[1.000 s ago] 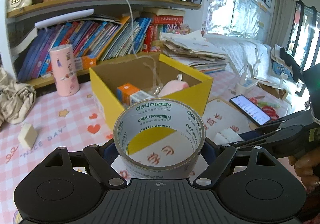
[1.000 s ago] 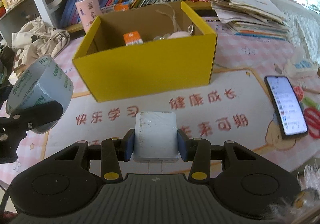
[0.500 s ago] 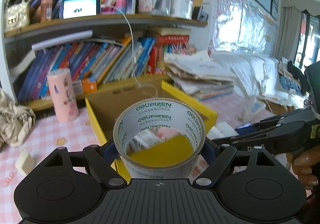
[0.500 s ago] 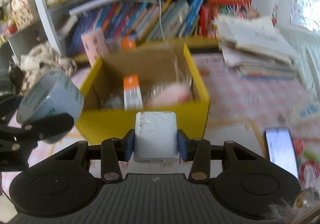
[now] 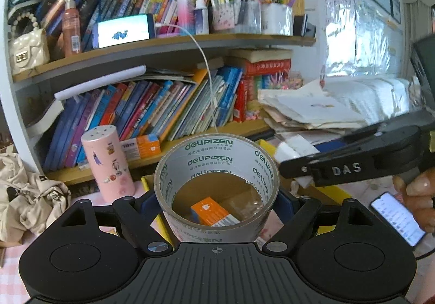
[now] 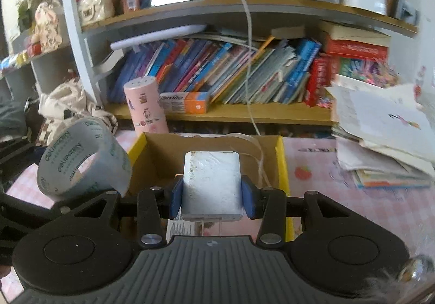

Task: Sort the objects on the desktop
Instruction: 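Lower the tape roll and charger into the yellow box and open both tools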

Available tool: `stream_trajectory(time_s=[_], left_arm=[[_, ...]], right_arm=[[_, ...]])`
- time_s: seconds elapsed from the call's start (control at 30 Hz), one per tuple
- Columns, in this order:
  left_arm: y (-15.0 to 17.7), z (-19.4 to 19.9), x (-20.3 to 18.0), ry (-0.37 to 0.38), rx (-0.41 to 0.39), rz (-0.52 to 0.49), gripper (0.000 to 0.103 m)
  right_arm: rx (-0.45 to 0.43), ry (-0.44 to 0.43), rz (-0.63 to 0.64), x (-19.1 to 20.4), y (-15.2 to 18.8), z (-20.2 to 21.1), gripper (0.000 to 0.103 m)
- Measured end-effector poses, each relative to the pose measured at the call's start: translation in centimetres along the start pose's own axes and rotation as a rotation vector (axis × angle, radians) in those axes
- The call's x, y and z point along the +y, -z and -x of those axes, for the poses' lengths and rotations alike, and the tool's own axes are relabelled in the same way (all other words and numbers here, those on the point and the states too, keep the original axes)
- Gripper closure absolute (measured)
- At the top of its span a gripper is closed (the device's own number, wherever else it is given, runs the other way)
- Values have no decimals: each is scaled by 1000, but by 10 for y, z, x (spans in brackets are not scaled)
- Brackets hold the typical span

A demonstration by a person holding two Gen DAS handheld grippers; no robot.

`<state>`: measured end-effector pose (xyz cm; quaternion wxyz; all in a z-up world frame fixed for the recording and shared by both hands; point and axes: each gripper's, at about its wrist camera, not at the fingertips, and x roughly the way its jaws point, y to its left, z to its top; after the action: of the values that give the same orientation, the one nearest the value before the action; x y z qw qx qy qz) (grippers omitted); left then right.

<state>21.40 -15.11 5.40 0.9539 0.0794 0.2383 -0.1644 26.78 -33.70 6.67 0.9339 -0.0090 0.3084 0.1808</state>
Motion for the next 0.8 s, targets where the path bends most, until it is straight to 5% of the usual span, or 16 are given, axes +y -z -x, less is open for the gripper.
stream_trajectory(time_s=[0.8], left_arm=[[20,-90,2,-27,256,-35,19]], right_arm=[[354,-89,197,-14,-12,-145,62]])
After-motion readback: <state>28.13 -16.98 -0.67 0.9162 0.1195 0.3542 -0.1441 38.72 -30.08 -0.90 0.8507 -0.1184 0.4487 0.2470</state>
